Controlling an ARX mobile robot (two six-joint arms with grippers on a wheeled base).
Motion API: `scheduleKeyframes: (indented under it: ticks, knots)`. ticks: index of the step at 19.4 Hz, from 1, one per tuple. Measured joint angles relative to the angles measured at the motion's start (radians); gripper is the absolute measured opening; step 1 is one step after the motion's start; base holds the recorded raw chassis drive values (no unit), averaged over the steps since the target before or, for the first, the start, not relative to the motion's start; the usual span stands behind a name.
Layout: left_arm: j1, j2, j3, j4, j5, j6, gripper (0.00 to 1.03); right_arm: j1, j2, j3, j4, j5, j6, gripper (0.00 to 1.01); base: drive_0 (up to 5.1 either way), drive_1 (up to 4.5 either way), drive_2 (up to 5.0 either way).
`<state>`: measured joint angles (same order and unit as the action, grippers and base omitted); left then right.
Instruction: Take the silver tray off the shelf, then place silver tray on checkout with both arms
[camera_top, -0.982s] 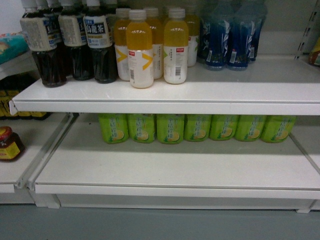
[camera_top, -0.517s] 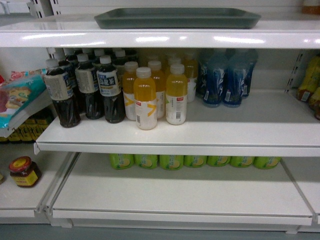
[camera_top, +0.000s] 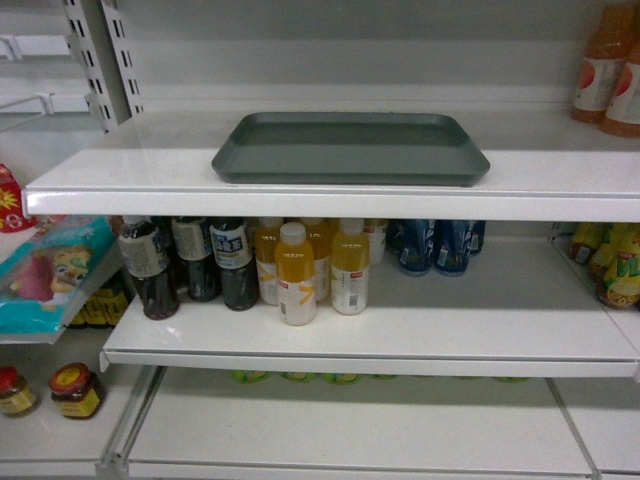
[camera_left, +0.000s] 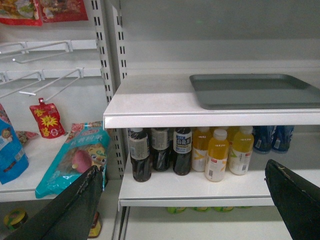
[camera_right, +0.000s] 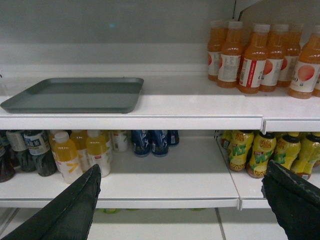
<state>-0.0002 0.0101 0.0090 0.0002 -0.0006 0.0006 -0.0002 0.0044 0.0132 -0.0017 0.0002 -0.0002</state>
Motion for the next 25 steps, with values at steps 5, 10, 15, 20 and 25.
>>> scheduleKeyframes:
  ticks: [5,10,15,20,25]
  knots:
    - [0.0,0.0,0.0,-0.003,0.0,0.0,0.98,0.0,0.0,0.0,-0.002,0.0,0.0,0.98,0.0,0.0,0.0]
    - [0.0,0.0,0.0,-0.003,0.0,0.0,0.98,0.0,0.0,0.0,-0.001,0.0,0.0,0.98,0.0,0.0,0.0]
    - [0.0,0.0,0.0,-0.003,0.0,0.0,0.98,0.0,0.0,0.0,-0.002,0.0,0.0,0.98,0.0,0.0,0.0]
    - [0.0,0.0,0.0,-0.003,0.0,0.0,0.98,0.0,0.0,0.0,0.0,0.0,0.0,0.98,0.0,3.47,-3.4]
    - [0.0,0.0,0.0,0.0,0.0,0.0,0.98,0.0,0.0,0.0,0.0,0.0,0.0,0.98,0.1,4.42,-4.2]
